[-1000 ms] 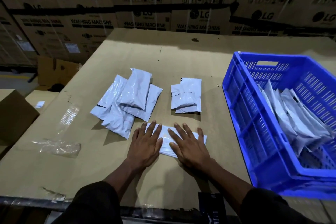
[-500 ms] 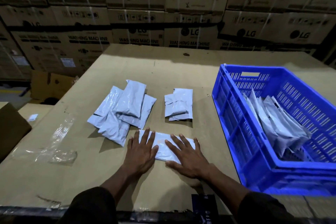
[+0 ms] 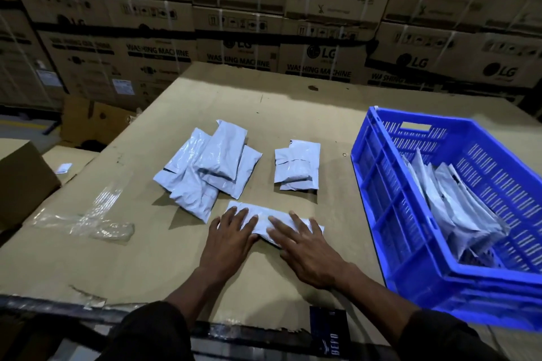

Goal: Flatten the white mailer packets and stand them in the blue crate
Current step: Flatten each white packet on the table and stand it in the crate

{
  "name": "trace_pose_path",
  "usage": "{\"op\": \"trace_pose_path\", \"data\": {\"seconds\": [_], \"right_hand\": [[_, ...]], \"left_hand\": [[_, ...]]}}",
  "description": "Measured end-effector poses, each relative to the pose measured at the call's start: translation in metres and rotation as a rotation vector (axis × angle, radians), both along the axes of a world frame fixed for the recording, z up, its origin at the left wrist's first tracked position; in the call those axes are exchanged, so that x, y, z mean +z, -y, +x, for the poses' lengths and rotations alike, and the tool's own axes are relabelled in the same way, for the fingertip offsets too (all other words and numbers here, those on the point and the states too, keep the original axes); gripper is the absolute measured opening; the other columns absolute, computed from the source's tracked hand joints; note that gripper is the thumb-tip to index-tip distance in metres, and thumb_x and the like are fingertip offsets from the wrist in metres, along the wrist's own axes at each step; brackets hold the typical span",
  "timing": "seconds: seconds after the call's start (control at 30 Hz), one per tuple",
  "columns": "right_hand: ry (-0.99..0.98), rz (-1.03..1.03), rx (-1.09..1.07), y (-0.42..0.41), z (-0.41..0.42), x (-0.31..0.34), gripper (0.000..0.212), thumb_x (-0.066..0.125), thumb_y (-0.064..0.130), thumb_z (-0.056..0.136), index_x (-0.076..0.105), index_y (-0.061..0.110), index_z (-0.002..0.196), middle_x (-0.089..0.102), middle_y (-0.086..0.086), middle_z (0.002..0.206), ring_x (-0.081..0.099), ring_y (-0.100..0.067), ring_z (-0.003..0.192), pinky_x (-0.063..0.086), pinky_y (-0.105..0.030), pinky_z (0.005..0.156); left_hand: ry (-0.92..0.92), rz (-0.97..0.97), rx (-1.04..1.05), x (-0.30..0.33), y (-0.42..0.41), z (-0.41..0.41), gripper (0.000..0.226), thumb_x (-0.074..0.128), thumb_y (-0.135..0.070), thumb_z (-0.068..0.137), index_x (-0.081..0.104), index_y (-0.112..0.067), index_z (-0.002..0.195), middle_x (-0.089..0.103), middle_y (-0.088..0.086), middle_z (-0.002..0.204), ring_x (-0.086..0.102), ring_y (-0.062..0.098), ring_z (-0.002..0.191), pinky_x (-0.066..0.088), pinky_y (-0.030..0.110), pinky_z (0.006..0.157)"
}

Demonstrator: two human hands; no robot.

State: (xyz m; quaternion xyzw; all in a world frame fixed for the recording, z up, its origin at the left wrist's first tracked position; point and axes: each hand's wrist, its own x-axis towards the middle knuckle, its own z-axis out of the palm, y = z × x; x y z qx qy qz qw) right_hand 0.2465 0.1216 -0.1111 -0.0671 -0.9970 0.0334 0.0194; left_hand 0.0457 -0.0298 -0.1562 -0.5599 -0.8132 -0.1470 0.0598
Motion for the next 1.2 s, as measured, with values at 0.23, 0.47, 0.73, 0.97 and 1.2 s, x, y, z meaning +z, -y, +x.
{"op": "trace_pose_path", "data": {"seconds": [0.23,0.47,0.73,0.97,1.2], "right_hand": [[-0.151,0.337,0.330,-0.007,0.002,-0.009,0.030,0.047,0.021,0.101,0.061,0.032,0.124,0.047,0.015,0.150,0.027,-0.039,0.148,0.036,-0.064,0.107],[-0.460,-0.078,0.102,-0.018,-0.022,0.032,0.014,0.075,0.022,0.086,0.074,0.025,0.100,0.068,0.016,0.122,0.065,-0.018,0.108,0.056,-0.034,0.075],[-0.121,-0.911,-0.133,-0.032,-0.023,0.093,0.050,0.034,-0.022,0.066,0.076,0.001,0.081,0.077,0.003,0.077,0.073,-0.008,0.080,0.054,-0.023,0.075],[-0.219,-0.194,-0.308,-0.030,-0.026,0.030,0.035,0.043,0.027,0.091,0.069,0.024,0.114,0.071,0.001,0.115,0.063,-0.023,0.109,0.049,-0.040,0.089],[0.041,-0.078,-0.252,0.007,-0.030,-0.019,0.068,-0.002,0.061,0.100,0.016,0.033,0.159,0.010,0.010,0.167,0.009,-0.019,0.154,0.010,-0.056,0.118]], "left_hand": [[-0.121,0.240,0.101,0.003,0.007,0.006,0.041,0.031,-0.041,0.111,0.063,-0.021,0.125,0.064,0.007,0.136,0.055,0.033,0.131,0.043,0.055,0.100],[-0.254,0.407,0.107,0.014,0.015,0.022,0.063,0.043,-0.035,0.101,0.032,-0.010,0.158,0.026,0.020,0.166,0.030,0.037,0.153,0.018,0.072,0.118],[-0.202,0.210,-0.087,0.011,0.012,0.020,0.058,0.035,-0.035,0.105,0.041,-0.007,0.156,0.027,0.013,0.168,0.026,0.030,0.155,0.023,0.059,0.121],[-0.091,-0.027,-0.034,0.004,0.007,0.018,0.060,0.022,-0.045,0.109,0.064,-0.011,0.136,0.059,0.011,0.146,0.054,0.031,0.135,0.040,0.051,0.106],[-0.161,0.029,-0.039,0.009,-0.003,0.018,0.052,0.034,-0.037,0.106,0.064,-0.006,0.135,0.060,0.014,0.143,0.053,0.033,0.135,0.035,0.054,0.114]]}}
